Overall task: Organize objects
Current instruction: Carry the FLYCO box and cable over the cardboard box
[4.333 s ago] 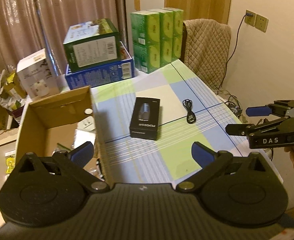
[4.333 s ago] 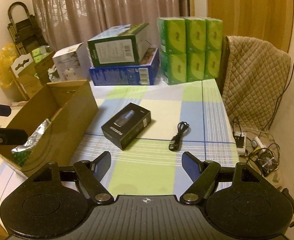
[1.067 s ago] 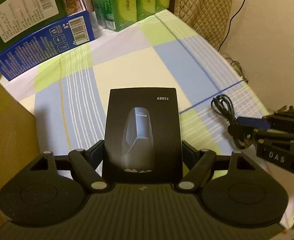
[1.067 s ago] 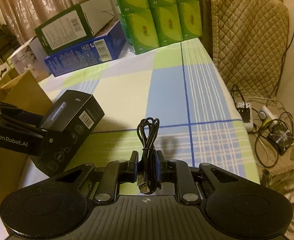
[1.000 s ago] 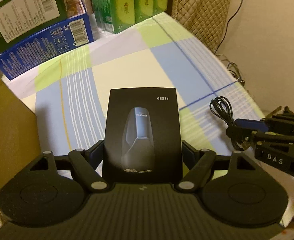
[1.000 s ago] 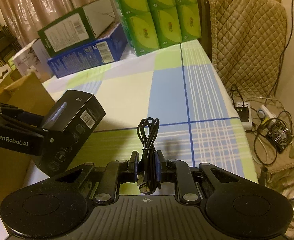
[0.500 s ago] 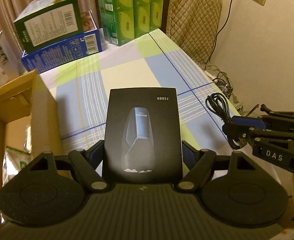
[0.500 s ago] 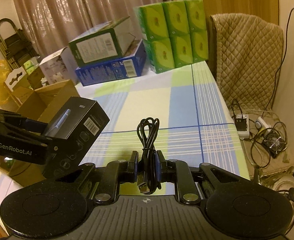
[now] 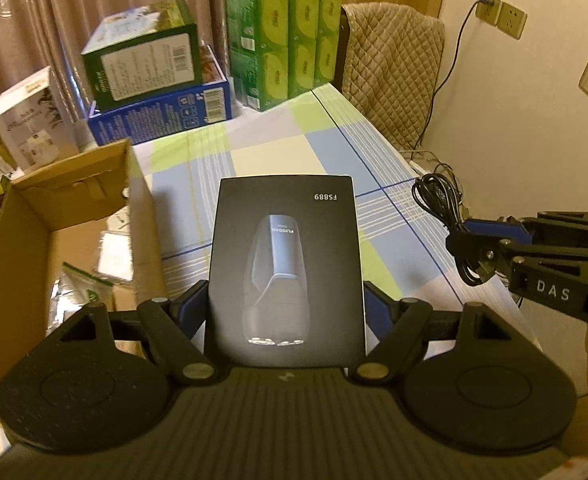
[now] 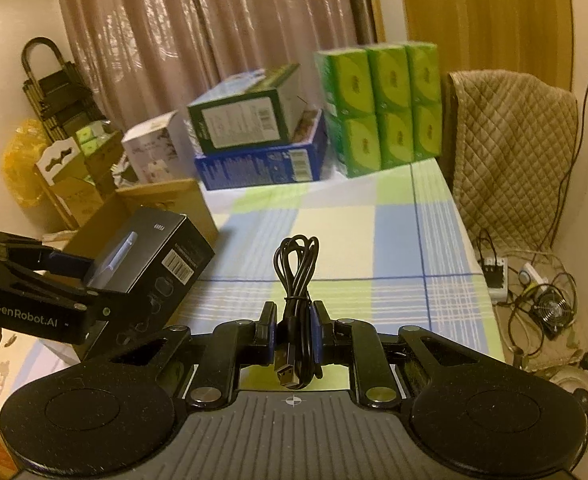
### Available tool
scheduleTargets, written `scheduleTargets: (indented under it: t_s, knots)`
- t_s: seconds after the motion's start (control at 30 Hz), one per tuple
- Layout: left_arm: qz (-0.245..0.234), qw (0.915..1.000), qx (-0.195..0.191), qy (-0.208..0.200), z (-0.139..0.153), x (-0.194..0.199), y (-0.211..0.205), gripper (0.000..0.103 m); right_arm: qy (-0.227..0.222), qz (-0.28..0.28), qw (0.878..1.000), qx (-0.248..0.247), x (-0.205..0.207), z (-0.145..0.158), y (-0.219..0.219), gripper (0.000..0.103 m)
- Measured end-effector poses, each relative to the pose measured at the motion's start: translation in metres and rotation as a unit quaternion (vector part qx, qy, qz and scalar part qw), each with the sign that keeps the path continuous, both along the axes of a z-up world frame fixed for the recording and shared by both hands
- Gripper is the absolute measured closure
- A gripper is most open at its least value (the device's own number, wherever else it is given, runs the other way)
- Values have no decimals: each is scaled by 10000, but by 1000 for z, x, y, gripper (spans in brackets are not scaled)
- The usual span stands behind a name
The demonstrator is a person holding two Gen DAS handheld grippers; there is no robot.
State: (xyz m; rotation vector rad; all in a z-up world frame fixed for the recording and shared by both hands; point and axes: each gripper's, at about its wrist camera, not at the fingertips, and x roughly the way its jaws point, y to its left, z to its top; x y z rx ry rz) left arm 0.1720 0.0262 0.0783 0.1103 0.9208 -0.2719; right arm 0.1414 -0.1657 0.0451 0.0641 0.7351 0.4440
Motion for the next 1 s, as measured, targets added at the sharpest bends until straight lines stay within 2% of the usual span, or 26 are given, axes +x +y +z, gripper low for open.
scheduleTargets:
  t_s: [0.57,1.0]
  knots:
    - [456,9981,183,-379,54,-51,77,27,-263,605,9978,113,-35,36,72,89]
    - [770,9951,356,-504,75,-72,130,27,-317,1096,9934,98,-44,44,130,89]
